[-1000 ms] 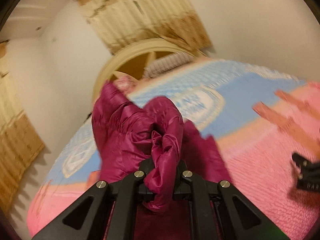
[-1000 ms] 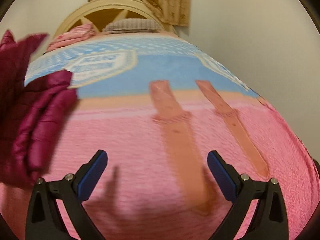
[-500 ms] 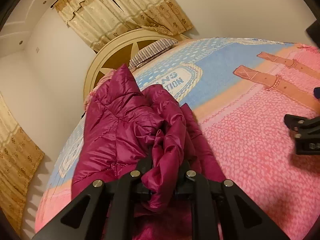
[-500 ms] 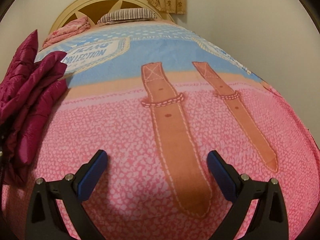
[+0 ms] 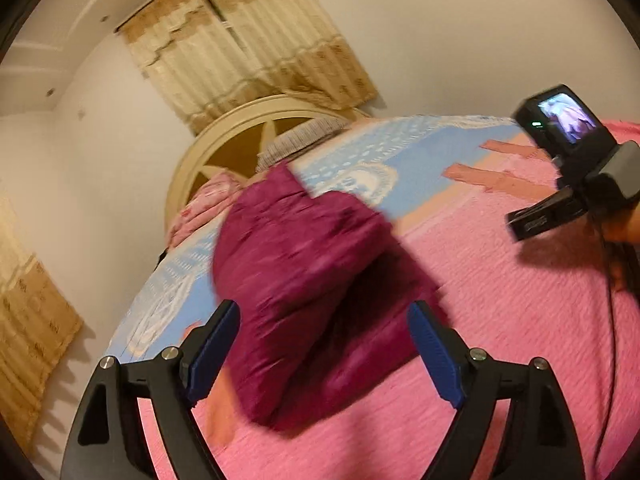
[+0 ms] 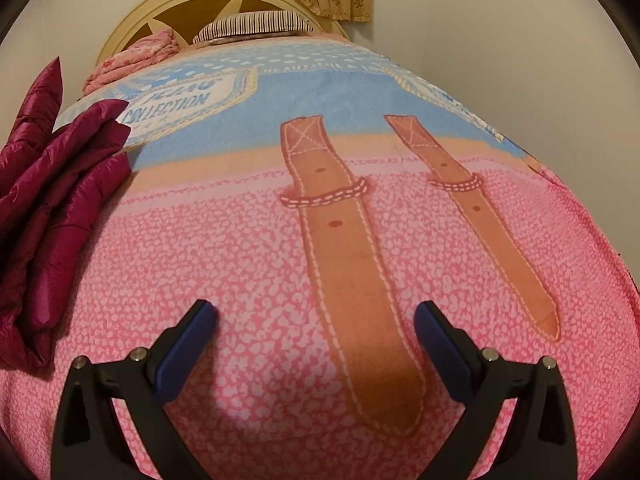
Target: Fold large clothes
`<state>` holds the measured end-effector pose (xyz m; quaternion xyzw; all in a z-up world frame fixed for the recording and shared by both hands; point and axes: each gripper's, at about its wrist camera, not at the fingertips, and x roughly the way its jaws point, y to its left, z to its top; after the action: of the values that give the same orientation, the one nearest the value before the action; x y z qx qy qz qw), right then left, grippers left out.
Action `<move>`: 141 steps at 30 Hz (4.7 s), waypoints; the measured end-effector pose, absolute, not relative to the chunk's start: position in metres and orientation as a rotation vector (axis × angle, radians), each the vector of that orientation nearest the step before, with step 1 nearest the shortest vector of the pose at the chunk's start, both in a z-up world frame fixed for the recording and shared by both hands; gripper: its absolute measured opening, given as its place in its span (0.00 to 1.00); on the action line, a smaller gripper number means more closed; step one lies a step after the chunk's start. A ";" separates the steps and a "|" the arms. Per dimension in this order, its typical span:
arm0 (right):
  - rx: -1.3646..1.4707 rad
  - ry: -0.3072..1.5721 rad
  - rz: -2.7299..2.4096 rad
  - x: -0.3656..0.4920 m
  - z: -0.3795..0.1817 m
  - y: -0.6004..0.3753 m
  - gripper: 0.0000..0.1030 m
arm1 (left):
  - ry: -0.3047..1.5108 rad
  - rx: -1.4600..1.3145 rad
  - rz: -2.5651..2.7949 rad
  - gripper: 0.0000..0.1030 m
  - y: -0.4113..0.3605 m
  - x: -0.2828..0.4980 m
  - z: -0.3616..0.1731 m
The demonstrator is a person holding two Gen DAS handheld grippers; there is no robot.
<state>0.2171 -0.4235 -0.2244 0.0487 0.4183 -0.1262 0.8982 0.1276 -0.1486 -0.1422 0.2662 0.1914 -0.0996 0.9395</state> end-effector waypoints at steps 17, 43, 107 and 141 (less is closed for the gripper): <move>0.091 0.689 -0.039 0.308 -0.099 -0.306 0.71 | 0.696 -0.037 0.307 0.84 0.017 0.335 -0.122; 0.141 0.787 -0.107 0.346 -0.190 -0.283 0.58 | 0.772 0.156 0.215 0.85 -0.079 0.399 -0.168; 0.256 0.794 0.014 0.343 -0.214 -0.302 0.65 | 0.843 0.013 -0.022 0.89 -0.061 0.362 -0.181; 0.264 0.771 0.119 0.333 -0.215 -0.296 0.27 | 0.749 0.175 -0.097 0.23 -0.100 0.328 -0.173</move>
<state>0.3332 -0.2956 -0.2155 0.1282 0.3746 0.0580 0.9164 0.3285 -0.1003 -0.1725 0.0854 0.3651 -0.0473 0.9259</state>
